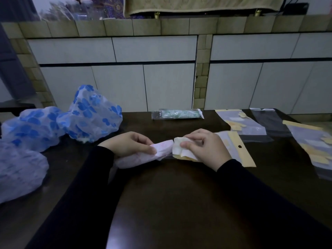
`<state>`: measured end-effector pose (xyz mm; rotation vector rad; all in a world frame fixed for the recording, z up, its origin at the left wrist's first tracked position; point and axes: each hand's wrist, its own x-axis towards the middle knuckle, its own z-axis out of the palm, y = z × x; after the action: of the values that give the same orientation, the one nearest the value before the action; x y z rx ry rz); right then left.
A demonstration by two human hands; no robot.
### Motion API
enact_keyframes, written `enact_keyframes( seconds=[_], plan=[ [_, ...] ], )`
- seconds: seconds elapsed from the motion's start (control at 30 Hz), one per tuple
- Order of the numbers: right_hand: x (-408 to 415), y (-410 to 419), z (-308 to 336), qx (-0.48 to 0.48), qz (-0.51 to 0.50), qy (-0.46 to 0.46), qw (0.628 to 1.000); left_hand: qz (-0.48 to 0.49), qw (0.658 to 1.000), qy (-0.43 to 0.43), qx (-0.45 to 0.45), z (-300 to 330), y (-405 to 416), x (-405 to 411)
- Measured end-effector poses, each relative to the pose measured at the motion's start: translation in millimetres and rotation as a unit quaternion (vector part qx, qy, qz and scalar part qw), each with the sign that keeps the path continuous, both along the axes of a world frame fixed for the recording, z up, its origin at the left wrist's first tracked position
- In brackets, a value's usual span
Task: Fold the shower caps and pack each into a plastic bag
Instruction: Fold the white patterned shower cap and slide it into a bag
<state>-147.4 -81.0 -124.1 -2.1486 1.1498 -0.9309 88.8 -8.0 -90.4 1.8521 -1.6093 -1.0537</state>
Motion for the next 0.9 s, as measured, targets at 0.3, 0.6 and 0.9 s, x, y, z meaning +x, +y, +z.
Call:
enact_keyframes(
  seconds=[0.3,0.6,0.9],
  plan=[
    [0.6,0.3,-2.4,0.000,0.057,-0.015,0.998,0.016,0.976,-0.184,-0.114,8.3,5.3,-12.2],
    [0.4,-1.1,-2.4,-0.002,0.129,-0.029,0.991,0.025,0.961,-0.245,-0.124,12.5,3.2,-15.9],
    [4.7,3.7,-5.2,0.005,0.152,0.016,0.988,-0.047,0.980,-0.156,-0.111,1.5,-5.0,-36.0]
  ],
)
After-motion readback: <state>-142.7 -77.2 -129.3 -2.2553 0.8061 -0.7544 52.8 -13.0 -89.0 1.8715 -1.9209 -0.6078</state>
